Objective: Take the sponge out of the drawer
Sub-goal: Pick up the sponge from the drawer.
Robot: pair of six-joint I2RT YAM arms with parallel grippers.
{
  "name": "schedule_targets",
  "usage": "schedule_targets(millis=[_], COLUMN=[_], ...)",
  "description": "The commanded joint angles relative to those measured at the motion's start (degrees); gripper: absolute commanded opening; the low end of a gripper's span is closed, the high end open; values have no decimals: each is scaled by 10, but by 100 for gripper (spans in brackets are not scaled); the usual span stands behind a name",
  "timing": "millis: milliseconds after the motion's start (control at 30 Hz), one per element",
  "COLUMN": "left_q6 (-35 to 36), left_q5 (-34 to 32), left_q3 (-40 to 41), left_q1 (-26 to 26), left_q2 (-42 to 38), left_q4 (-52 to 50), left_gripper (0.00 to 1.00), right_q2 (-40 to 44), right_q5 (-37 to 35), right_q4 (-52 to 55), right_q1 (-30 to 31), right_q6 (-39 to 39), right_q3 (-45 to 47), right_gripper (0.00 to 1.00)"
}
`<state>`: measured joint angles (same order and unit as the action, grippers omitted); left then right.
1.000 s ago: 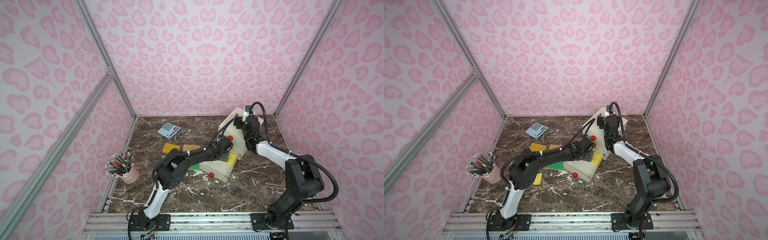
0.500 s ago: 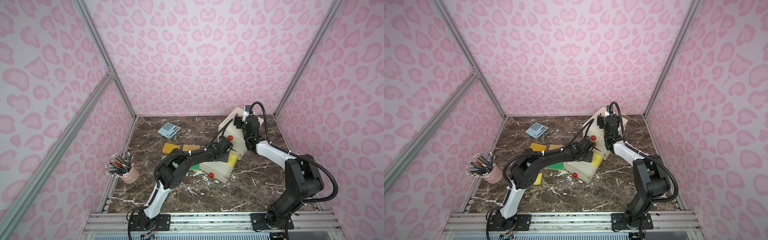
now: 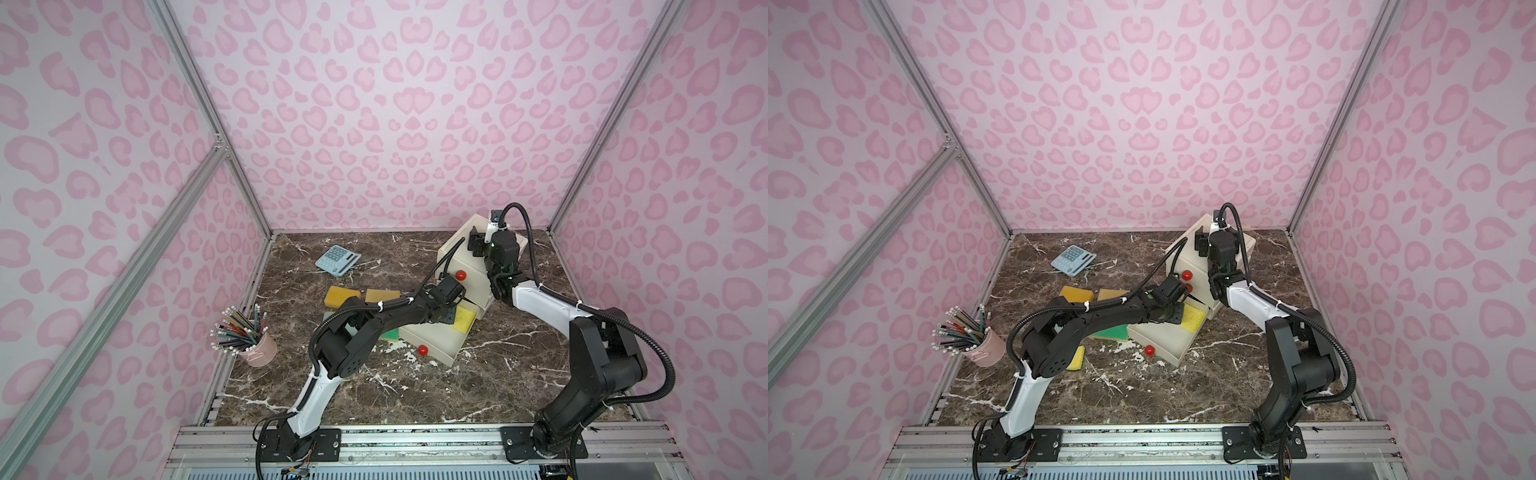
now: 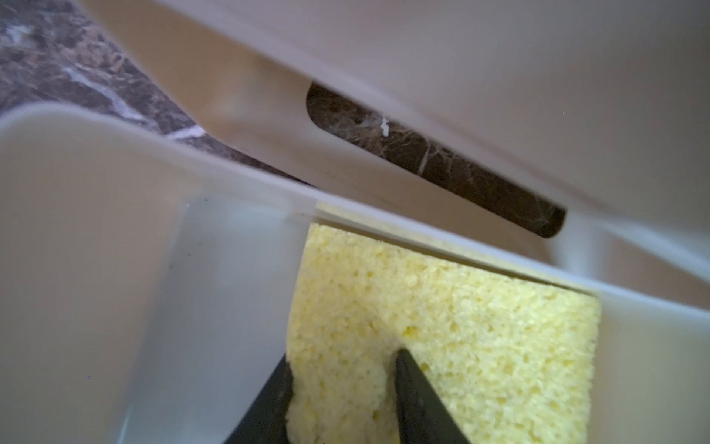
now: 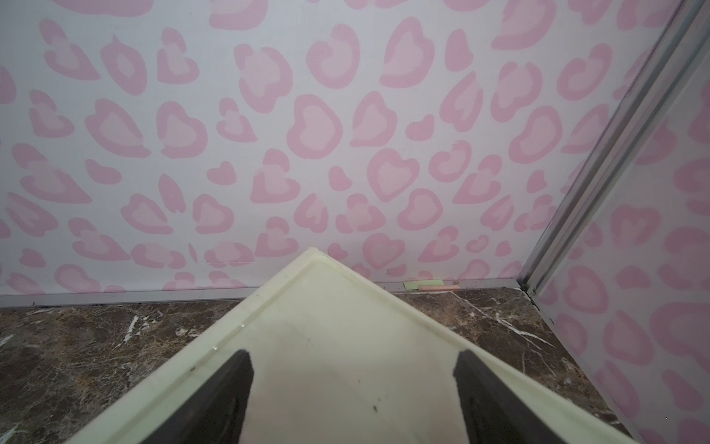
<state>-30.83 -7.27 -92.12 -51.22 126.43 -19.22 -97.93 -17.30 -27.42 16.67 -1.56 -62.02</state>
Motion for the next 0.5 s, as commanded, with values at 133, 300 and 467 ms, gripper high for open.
schedule_targets(millis=[133, 300, 467], left_q6=[15, 14, 18], left_q5=[21, 14, 22], left_q3=[1, -3, -1], left_q1=[-1, 0, 0], left_q2=[1, -2, -16], left_q4=[2, -10, -8], left_gripper=[24, 2, 2], right_q2=[-29, -31, -33], right_q5=[-27, -27, -26], right_q4=[240, 242, 242], right_q1=[-2, -2, -2], right_q6=[30, 30, 30], right_q3=[15, 13, 12], right_gripper=[84, 84, 84])
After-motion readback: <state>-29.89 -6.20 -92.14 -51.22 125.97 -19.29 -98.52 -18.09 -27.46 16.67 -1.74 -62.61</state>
